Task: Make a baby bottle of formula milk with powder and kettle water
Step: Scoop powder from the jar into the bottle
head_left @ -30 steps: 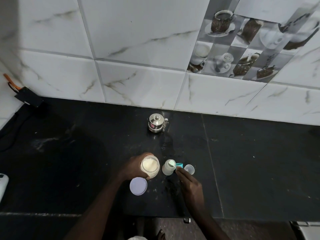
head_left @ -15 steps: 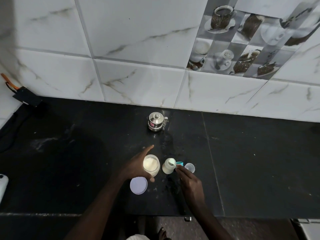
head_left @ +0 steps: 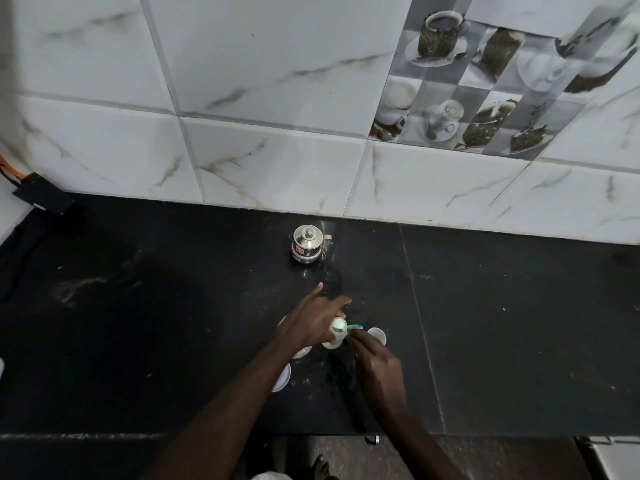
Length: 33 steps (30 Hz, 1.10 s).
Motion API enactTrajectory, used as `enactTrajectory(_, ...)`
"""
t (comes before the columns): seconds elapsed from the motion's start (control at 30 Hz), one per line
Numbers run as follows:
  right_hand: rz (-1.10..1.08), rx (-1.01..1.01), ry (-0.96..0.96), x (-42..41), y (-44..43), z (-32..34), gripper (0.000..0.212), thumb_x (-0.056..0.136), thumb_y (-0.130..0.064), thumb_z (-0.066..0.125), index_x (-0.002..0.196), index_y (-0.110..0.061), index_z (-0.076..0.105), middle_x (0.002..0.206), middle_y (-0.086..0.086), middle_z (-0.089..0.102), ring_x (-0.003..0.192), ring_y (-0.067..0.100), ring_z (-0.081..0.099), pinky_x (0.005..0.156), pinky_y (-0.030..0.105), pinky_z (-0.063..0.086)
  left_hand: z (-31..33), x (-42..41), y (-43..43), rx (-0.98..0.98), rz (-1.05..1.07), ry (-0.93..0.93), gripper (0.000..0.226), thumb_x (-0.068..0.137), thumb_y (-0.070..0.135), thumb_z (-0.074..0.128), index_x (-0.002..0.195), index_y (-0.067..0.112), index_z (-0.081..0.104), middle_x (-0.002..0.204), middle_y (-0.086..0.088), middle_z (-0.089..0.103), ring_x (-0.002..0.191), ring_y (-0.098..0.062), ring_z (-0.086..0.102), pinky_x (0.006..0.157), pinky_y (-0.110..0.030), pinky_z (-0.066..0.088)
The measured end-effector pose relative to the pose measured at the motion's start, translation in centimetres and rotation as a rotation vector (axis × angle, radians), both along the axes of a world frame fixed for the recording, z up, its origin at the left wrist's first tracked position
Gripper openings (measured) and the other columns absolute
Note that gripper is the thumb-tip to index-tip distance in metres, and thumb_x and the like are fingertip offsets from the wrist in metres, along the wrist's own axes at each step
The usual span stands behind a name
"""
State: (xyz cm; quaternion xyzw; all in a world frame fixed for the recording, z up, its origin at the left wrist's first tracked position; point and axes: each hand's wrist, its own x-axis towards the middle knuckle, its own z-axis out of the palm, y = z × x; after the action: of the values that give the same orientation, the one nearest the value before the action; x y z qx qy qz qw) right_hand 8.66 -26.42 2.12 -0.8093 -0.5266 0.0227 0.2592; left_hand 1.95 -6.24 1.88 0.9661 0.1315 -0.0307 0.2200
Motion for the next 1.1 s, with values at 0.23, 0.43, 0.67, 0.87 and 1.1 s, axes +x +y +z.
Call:
enactTrajectory(0.23,-0.035,-0.019,0.011,0.0,0.6,0.4,0.041,0.089,-0.026,0.048,0.117,-0.013,0.075,0.125,-0.002,0.071,0.107,0.016,0.071,0.078,0.030,0.062,-0.9,0.1,0.1,-0.005,-0.013,-0.010,0.086,0.073,0.030,0.085,0.146,0.020,0.041,0.128,0.008,0.072,0.122,-0.019,0.065,0.127,-0.036,0.007)
enactTrajectory(0.43,-0.074,-0.026,0.070,-0.3,0.9,0.7,0.044,0.088,-0.029,0.047,0.118,-0.013,0.076,0.126,-0.001,0.071,0.108,0.016,0.072,0.080,0.032,0.063,-0.8,0.0,0.1,-0.033,-0.001,-0.014,0.087,0.074,0.032,0.084,0.148,0.022,0.039,0.130,0.010,0.071,0.125,-0.017,0.063,0.126,-0.036,0.008)
enactTrajectory(0.67,-0.381,0.387,0.439,-1.3,2.1,2.8,0.032,0.085,0.003,0.070,0.098,-0.024,0.083,0.102,-0.014,0.078,0.098,0.002,0.073,0.087,0.025,0.058,0.6,-2.9,2.7,-0.522,0.187,-0.152,0.081,0.083,0.025,0.079,0.154,0.030,0.040,0.146,0.017,0.058,0.143,-0.003,0.045,0.127,-0.040,0.010)
enactTrajectory(0.87,-0.075,0.074,0.297,-3.2,5.5,2.5,0.035,0.080,-0.001,0.062,0.102,-0.023,0.079,0.105,-0.011,0.076,0.099,0.002,0.068,0.083,0.016,0.049,-0.1,-7.9,4.5,-0.662,0.610,-0.360,0.060,0.078,-0.002,0.053,0.132,0.020,0.062,0.127,0.014,0.072,0.097,0.008,0.068,0.083,-0.023,0.051)
enactTrajectory(1.1,0.199,-0.229,0.017,-3.8,8.8,1.5,0.033,0.068,-0.003,0.066,0.096,-0.012,0.080,0.120,0.005,0.074,0.105,0.027,0.070,0.079,0.034,0.059,-3.2,-11.4,3.4,-0.378,0.949,0.110,0.052,0.084,0.010,0.061,0.136,0.013,0.052,0.136,-0.012,0.062,0.126,-0.034,0.059,0.106,-0.043,0.048)
